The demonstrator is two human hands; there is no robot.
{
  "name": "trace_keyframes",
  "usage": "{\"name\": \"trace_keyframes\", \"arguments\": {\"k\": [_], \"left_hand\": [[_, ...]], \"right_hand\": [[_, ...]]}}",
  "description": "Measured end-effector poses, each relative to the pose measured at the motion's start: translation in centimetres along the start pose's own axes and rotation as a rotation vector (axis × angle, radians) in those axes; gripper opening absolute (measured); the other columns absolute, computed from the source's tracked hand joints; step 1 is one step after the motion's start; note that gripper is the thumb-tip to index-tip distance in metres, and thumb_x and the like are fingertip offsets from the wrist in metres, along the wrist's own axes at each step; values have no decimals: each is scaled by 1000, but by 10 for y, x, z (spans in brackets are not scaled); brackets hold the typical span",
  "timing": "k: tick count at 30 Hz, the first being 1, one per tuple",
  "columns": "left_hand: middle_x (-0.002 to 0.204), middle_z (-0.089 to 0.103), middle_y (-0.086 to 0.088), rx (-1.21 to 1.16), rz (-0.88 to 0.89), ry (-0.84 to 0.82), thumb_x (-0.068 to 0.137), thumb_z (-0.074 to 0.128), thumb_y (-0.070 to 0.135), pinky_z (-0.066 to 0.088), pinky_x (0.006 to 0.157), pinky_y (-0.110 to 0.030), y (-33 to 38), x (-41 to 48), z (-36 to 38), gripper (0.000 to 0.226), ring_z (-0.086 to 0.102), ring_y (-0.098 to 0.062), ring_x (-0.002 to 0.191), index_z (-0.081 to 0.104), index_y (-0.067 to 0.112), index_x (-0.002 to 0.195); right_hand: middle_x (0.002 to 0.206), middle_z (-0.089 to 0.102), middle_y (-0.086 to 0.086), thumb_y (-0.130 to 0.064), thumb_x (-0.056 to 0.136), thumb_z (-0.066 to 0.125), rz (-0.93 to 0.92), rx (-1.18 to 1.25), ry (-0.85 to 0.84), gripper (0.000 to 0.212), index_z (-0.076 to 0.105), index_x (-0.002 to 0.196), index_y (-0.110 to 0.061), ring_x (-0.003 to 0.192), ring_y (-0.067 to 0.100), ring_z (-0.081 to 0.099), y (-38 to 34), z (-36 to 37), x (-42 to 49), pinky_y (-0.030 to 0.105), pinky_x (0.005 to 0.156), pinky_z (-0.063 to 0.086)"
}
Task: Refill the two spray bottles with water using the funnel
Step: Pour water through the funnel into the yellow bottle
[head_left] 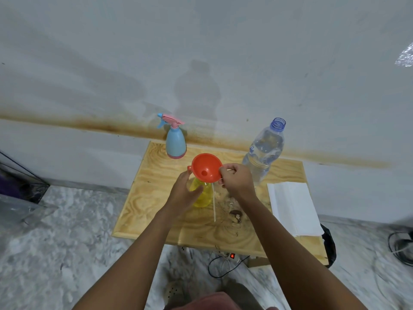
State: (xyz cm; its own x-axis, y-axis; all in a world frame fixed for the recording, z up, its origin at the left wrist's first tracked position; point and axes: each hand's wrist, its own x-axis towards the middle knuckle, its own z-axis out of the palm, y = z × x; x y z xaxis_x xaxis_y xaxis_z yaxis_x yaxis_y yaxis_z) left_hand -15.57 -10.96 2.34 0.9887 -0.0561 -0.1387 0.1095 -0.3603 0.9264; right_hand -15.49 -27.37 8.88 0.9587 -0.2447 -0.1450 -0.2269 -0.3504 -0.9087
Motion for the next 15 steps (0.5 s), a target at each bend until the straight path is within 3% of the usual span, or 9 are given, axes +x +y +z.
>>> {"name": "trace_keyframes", "arguments": {"k": [4, 8, 15], "left_hand": [[123, 64, 2, -2, -34, 37, 87, 74, 29, 40, 81, -20, 1, 2, 11, 36, 55, -12, 114, 63, 24, 122], [119, 68, -4, 87, -8, 96, 85, 76, 35, 41, 82, -25, -3, 4, 14, 41, 61, -20, 111, 67, 15, 120], [129, 64, -5, 117, -12, 79, 86, 75, 34, 40, 88, -24, -6, 4, 12, 51, 58, -18, 118, 61, 15, 131]], "right_hand": [[64, 70, 4, -17, 93, 63, -13, 13, 3, 9, 67, 87, -12, 55, 6, 67, 0, 0, -2, 31, 63, 58], [68, 72, 8, -17, 92, 62, 1, 11, -6, 12, 69, 89, -8, 60, 13, 70, 3, -1, -1, 38, 68, 59], [72, 72, 5, -13, 95, 63, -45, 132, -40, 7, 68, 96, -9, 62, 12, 70, 8, -23, -9, 28, 59, 60]]}}
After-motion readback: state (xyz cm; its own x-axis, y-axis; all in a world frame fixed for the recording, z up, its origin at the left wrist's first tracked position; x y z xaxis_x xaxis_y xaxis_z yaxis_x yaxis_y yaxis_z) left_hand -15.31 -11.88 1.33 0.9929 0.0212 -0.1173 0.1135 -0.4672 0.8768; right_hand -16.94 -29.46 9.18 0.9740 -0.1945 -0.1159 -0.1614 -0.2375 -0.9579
